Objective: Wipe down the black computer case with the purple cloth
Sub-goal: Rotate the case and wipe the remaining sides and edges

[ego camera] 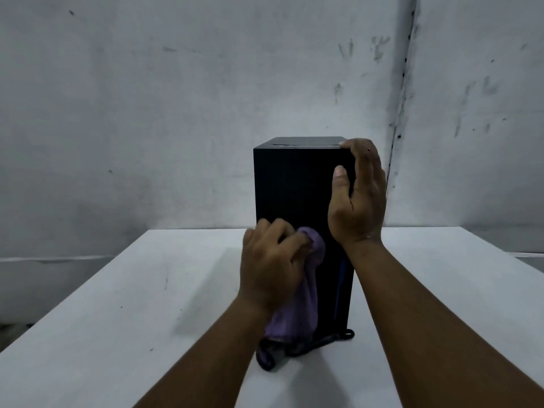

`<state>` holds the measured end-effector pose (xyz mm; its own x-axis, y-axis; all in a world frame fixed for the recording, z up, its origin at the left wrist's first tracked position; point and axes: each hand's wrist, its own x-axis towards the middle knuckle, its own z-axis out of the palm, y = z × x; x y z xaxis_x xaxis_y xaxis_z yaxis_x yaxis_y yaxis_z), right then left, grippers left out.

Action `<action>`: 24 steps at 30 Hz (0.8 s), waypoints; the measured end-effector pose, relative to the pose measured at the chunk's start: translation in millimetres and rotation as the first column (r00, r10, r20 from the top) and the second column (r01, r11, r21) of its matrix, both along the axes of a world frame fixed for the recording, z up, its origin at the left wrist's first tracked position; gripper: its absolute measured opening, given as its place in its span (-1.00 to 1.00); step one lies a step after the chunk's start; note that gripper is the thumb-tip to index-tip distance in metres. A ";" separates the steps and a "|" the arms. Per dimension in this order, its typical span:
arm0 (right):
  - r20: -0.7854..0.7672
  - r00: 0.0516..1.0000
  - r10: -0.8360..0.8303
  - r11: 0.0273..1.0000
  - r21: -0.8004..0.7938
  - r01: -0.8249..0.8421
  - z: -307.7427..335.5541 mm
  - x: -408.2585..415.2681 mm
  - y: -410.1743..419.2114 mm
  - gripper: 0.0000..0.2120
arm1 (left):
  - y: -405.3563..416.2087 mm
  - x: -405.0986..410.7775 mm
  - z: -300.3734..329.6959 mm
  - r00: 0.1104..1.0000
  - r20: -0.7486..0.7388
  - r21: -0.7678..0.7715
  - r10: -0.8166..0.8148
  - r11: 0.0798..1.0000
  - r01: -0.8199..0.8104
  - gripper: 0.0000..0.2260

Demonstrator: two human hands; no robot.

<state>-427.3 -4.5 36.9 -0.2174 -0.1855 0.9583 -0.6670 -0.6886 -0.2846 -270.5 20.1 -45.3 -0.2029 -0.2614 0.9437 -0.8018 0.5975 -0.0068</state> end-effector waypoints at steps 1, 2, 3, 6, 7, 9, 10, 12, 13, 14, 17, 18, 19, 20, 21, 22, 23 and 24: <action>0.000 1.000 0.000 1.000 0.001 0.000 -0.1 0.0 0.2 -0.66 | -1.0 -0.1 14.0 0.996 -0.084 0.004 0.012 1.000 -0.012 -0.93; 0.002 1.000 0.001 1.000 0.005 -0.001 0.1 -0.5 0.7 -0.67 | -2.2 -1.8 29.5 0.984 -0.179 0.015 0.022 1.000 -0.019 -0.93; 0.002 1.000 0.005 1.000 0.009 -0.005 0.4 -0.4 1.1 -0.67 | -3.3 -3.9 45.3 0.963 -0.269 0.030 0.025 0.999 -0.018 -0.91; -0.005 1.000 0.015 1.000 0.021 -0.014 0.0 -1.0 0.9 -0.67 | -3.6 -18.7 74.2 0.919 -0.394 0.044 0.005 0.999 0.013 -0.88; -0.005 1.000 0.020 0.999 0.030 -0.020 -0.3 -1.3 0.8 -0.66 | -2.6 -23.1 74.0 0.927 -0.374 0.035 -0.002 0.999 0.016 -0.89; 0.003 0.999 0.039 0.998 0.049 -0.039 -0.4 -1.8 1.4 -0.65 | 1.6 -28.9 57.9 0.963 -0.271 0.026 -0.008 1.000 0.016 -0.93; 0.007 0.999 0.046 0.997 0.062 -0.046 -1.2 -1.4 1.7 -0.65 | 3.5 -29.7 42.6 0.979 -0.204 0.042 -0.006 0.999 0.015 -0.94; 0.004 0.998 0.065 0.993 0.095 -0.065 -0.2 -0.4 6.0 -0.65 | 9.9 -28.5 10.1 0.997 -0.073 0.106 0.008 0.994 -0.001 -0.96; 0.002 0.996 0.084 0.989 0.119 -0.084 0.9 0.3 10.8 -0.65 | 14.6 -26.7 -5.1 1.000 -0.017 0.152 0.017 0.988 -0.014 -0.96; 0.006 0.995 0.104 0.983 0.149 -0.103 2.4 1.0 14.7 -0.64 | 18.9 -24.6 -17.4 1.000 0.018 0.203 0.022 0.979 -0.025 -0.97; 0.075 0.995 0.068 0.956 0.279 -0.086 4.1 9.7 34.9 -0.60 | 32.1 -8.9 -24.6 0.996 -0.057 0.379 0.063 0.925 -0.037 -0.96; 0.097 0.995 0.010 0.953 0.301 -0.039 0.9 14.5 42.3 -0.60 | 34.4 -3.4 -18.8 0.988 -0.131 0.446 0.082 0.895 -0.016 -0.94; 0.095 0.994 -0.058 0.959 0.283 0.029 -3.5 20.6 52.0 -0.62 | 36.9 2.2 -9.9 0.972 -0.221 0.502 0.086 0.864 0.038 -0.93; 0.068 0.991 -0.118 0.968 0.229 0.099 -10.6 26.9 60.9 -0.64 | 38.9 7.3 0.9 0.945 -0.319 0.534 0.077 0.838 0.112 -0.92; 0.020 0.989 -0.147 0.976 0.164 0.141 -18.9 34.1 69.8 -0.66 | 42.8 12.8 13.5 0.910 -0.410 0.548 0.056 0.813 0.196 -0.93; -0.035 0.990 -0.139 0.983 0.114 0.142 -28.0 40.4 75.2 -0.69 | 46.3 16.8 26.2 0.879 -0.477 0.543 0.023 0.794 0.273 -0.95; -0.081 0.994 -0.078 0.990 0.112 0.087 -36.1 48.1 81.1 -0.71 | 50.9 21.7 37.8 0.851 -0.525 0.524 -0.015 0.782 0.337 -0.95; -0.100 0.995 0.010 0.986 0.168 0.007 -42.5 55.1 85.3 -0.71 | 54.7 25.0 47.5 0.823 -0.566 0.497 -0.056 0.773 0.394 -0.91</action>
